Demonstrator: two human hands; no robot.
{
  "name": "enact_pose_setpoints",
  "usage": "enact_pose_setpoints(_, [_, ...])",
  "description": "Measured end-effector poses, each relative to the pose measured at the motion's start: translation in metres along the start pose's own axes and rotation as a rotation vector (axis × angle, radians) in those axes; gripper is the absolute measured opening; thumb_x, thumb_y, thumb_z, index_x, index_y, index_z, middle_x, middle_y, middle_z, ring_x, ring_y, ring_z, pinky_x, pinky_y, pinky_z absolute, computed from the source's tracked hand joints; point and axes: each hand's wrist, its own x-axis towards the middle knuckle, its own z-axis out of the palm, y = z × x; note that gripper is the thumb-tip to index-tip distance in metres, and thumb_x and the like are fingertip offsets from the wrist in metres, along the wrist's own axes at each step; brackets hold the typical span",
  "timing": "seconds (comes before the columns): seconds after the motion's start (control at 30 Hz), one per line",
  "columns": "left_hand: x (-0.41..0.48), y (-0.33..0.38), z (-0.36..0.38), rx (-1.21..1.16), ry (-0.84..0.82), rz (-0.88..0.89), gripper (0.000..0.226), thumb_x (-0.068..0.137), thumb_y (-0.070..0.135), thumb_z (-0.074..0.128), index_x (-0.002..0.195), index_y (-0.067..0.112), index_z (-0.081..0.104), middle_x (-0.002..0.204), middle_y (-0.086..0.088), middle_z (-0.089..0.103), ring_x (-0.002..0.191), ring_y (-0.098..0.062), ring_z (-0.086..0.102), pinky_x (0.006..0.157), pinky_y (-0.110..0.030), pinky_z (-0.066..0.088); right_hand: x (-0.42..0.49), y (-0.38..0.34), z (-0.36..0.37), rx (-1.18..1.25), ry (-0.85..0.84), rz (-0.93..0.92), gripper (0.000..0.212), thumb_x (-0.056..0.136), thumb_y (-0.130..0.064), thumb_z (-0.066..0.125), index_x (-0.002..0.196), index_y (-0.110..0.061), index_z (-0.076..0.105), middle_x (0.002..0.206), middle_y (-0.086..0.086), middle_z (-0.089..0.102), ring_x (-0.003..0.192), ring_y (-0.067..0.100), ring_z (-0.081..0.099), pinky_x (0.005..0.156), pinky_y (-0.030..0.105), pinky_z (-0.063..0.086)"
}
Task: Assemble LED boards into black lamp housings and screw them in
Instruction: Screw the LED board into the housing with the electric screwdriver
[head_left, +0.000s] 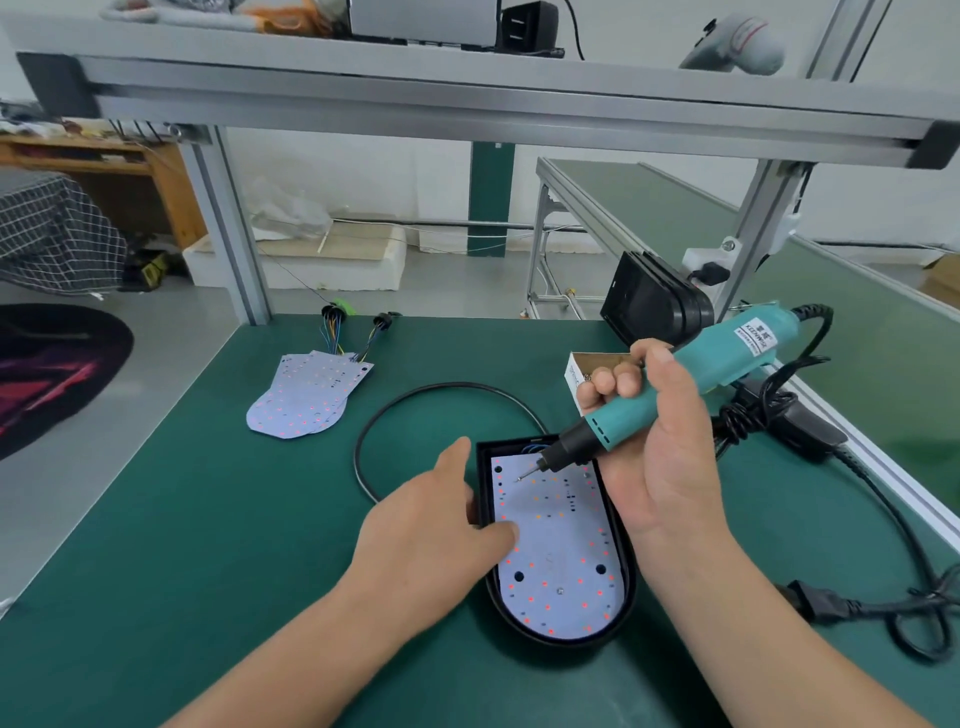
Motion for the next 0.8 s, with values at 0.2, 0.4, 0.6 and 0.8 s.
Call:
enact_pose_setpoints(0.2, [0.004, -0.004, 0.003, -0.176, -0.044, -0.063, 0.050, 0.079, 0.049, 0.066, 0.123, 0.034, 0.050, 0.086, 0.010, 0.066, 0.074, -0.014, 0.061, 0.075, -0.043, 0.055, 0.004, 0.003, -0.003, -0.026, 0.026, 0.012, 0.009, 0.101, -0.023, 0.064, 0.098, -0.017, 0.057, 0.073, -0.001, 0.048, 0.071, 0.017, 0.055, 0.079, 0.032, 0.055])
enact_pose_setpoints(0.4, [0.005, -0.005, 0.001, -0.245, -0.126, 0.013, 0.068, 0.071, 0.044, 0.055, 0.138, 0.041, 0.050, 0.065, 0.018, 0.054, 0.064, -0.011, 0.051, 0.060, -0.034, 0.039, 0.003, 0.005, -0.001, -0.018, 0.019, 0.008, 0.006, 0.103, -0.021, 0.060, 0.099, -0.016, 0.059, 0.073, -0.001, 0.049, 0.071, 0.017, 0.056, 0.078, 0.032, 0.055])
enact_pose_setpoints(0.6, [0.006, -0.006, 0.004, -0.283, -0.133, 0.007, 0.091, 0.075, 0.048, 0.053, 0.159, 0.054, 0.018, 0.071, 0.016, 0.060, 0.071, -0.008, 0.061, 0.070, -0.035, 0.051, 0.000, 0.006, 0.003, -0.012, -0.001, 0.015, 0.006, 0.103, -0.020, 0.060, 0.099, -0.015, 0.059, 0.073, -0.001, 0.049, 0.072, 0.017, 0.055, 0.079, 0.033, 0.054])
enact_pose_setpoints(0.8, [0.010, -0.008, 0.010, -0.372, -0.091, -0.014, 0.058, 0.077, 0.047, 0.061, 0.131, 0.060, 0.042, 0.090, 0.003, 0.073, 0.086, -0.021, 0.071, 0.088, -0.055, 0.057, -0.003, 0.009, 0.005, -0.030, -0.059, 0.024, 0.007, 0.100, -0.020, 0.061, 0.093, -0.018, 0.061, 0.073, 0.000, 0.047, 0.072, 0.018, 0.054, 0.080, 0.034, 0.054])
